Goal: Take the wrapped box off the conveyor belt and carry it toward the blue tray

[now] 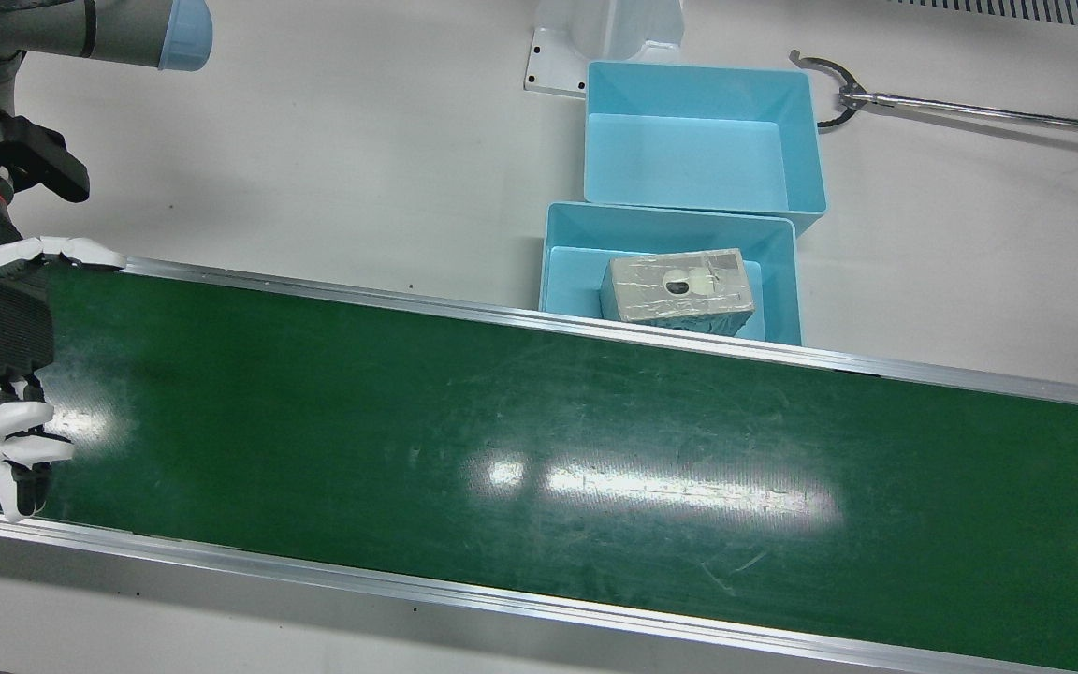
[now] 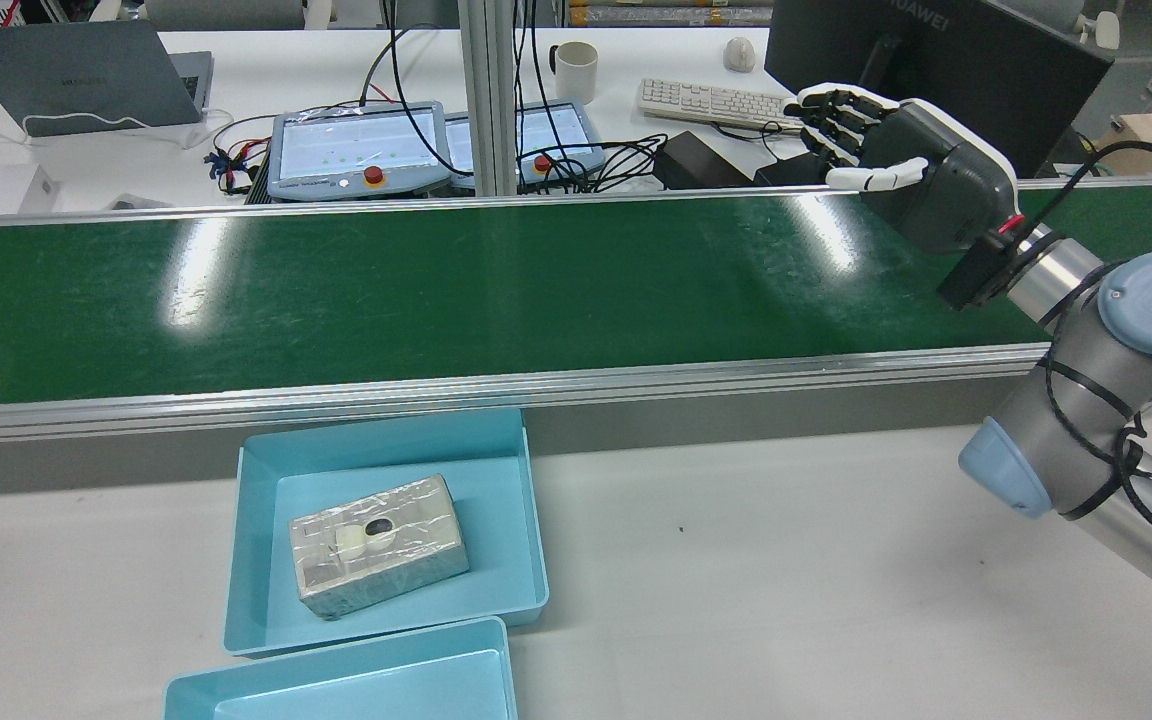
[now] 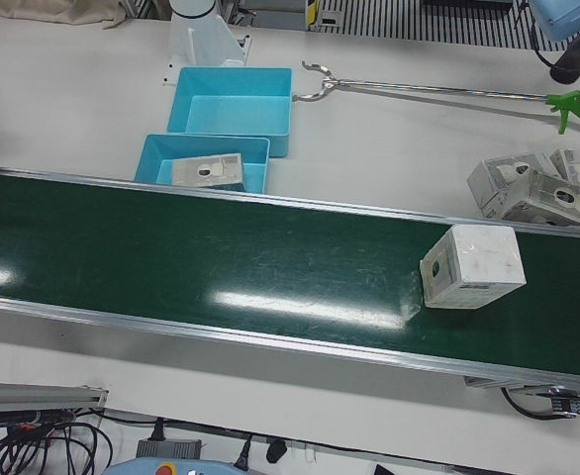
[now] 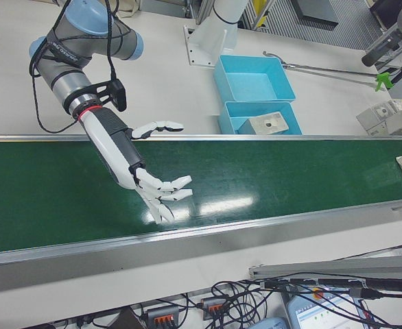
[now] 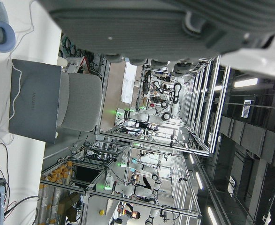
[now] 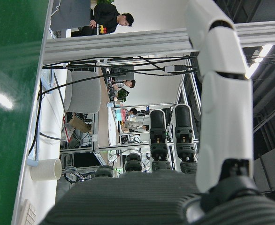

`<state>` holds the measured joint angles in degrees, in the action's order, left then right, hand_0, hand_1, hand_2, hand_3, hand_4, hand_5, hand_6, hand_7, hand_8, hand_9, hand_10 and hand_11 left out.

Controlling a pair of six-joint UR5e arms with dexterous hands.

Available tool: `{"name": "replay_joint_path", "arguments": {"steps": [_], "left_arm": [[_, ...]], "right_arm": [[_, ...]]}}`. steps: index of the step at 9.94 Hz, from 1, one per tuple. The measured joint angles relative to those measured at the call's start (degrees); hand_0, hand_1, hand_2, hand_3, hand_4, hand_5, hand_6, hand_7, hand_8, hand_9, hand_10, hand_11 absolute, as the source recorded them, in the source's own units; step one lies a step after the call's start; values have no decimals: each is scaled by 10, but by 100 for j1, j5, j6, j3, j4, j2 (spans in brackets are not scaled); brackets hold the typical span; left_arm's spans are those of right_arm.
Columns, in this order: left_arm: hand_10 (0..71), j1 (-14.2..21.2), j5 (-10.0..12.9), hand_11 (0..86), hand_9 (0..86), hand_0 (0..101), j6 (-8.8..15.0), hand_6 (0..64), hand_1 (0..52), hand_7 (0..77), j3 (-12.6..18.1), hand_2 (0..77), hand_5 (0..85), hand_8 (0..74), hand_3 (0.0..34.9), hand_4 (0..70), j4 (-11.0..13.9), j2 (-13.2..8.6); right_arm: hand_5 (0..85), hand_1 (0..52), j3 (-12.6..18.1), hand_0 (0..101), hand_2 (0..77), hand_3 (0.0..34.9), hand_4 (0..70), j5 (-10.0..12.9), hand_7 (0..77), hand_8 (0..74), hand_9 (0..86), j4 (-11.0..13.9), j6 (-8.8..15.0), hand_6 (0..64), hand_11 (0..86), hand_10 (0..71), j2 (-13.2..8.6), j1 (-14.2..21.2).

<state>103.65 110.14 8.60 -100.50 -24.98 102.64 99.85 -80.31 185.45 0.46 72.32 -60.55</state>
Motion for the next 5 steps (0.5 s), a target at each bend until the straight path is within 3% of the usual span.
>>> {"name": "replay_joint_path", "arguments": {"steps": [3, 4, 5], "left_arm": [[5, 0, 0, 0, 0, 0, 0, 0, 0, 0, 0, 5, 11, 0, 0, 0, 0, 0], [5, 0, 0, 0, 0, 0, 0, 0, 0, 0, 0, 11, 11, 0, 0, 0, 0, 0], [0, 0, 0, 0, 0, 0, 0, 0, 0, 0, 0, 5, 11, 0, 0, 0, 0, 0]], "right_arm": [[316, 164, 0, 492, 213, 75, 191, 3, 267, 22, 82, 0, 6, 76, 16, 0, 1, 13], [316, 164, 0, 492, 213, 58, 191, 1, 267, 22, 82, 0, 7, 76, 16, 0, 1, 13], [322, 164, 0, 492, 213, 74, 191, -1, 267, 22, 82, 0, 7, 76, 16, 0, 1, 12]]}}
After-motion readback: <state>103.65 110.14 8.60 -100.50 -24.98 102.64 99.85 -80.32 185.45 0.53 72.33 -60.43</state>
